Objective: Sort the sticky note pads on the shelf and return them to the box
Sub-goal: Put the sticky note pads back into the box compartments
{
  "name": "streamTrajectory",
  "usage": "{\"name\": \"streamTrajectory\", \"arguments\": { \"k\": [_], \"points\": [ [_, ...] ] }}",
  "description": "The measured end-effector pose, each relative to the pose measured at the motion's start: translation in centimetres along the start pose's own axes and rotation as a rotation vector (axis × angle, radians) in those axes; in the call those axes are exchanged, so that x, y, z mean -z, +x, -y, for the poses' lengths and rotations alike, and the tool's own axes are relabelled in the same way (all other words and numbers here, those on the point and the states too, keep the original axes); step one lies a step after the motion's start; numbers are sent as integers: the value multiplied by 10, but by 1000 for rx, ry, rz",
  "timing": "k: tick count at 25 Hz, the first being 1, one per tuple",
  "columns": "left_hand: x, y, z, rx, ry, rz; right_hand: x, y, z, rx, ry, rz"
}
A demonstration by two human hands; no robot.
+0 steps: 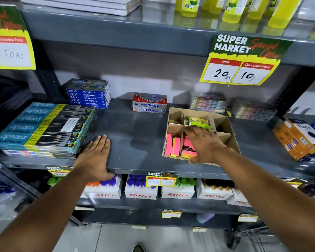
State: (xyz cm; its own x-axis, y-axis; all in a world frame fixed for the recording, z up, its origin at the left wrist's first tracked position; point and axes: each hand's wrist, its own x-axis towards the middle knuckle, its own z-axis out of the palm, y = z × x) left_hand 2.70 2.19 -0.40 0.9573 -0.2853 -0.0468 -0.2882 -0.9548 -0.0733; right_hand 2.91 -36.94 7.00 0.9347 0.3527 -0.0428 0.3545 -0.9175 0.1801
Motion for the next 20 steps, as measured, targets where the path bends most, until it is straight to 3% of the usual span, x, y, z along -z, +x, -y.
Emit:
{"name": "streamTrajectory", "arguments": {
  "k": [2, 3, 6, 8, 13, 20],
  "points": [
    [0, -1, -1, 0, 3, 2, 9, -7, 2, -38, 82, -99],
    [0, -1, -1, 2, 3, -2, 12, -13, 6, -88, 253, -218],
    [-2, 0, 1, 6, -12, -10, -2, -35, 40, -415, 1138, -692],
    [-3, 0, 1, 4, -13, -18, -21, -48, 72, -615, 1450, -881],
    [-2, 0, 1, -10, -17, -13, -38, -37, 75, -880, 1475, -722],
    [-3, 1, 2, -6, -16, -5, -30, -19, 54, -875, 1418, -563]
  ]
}}
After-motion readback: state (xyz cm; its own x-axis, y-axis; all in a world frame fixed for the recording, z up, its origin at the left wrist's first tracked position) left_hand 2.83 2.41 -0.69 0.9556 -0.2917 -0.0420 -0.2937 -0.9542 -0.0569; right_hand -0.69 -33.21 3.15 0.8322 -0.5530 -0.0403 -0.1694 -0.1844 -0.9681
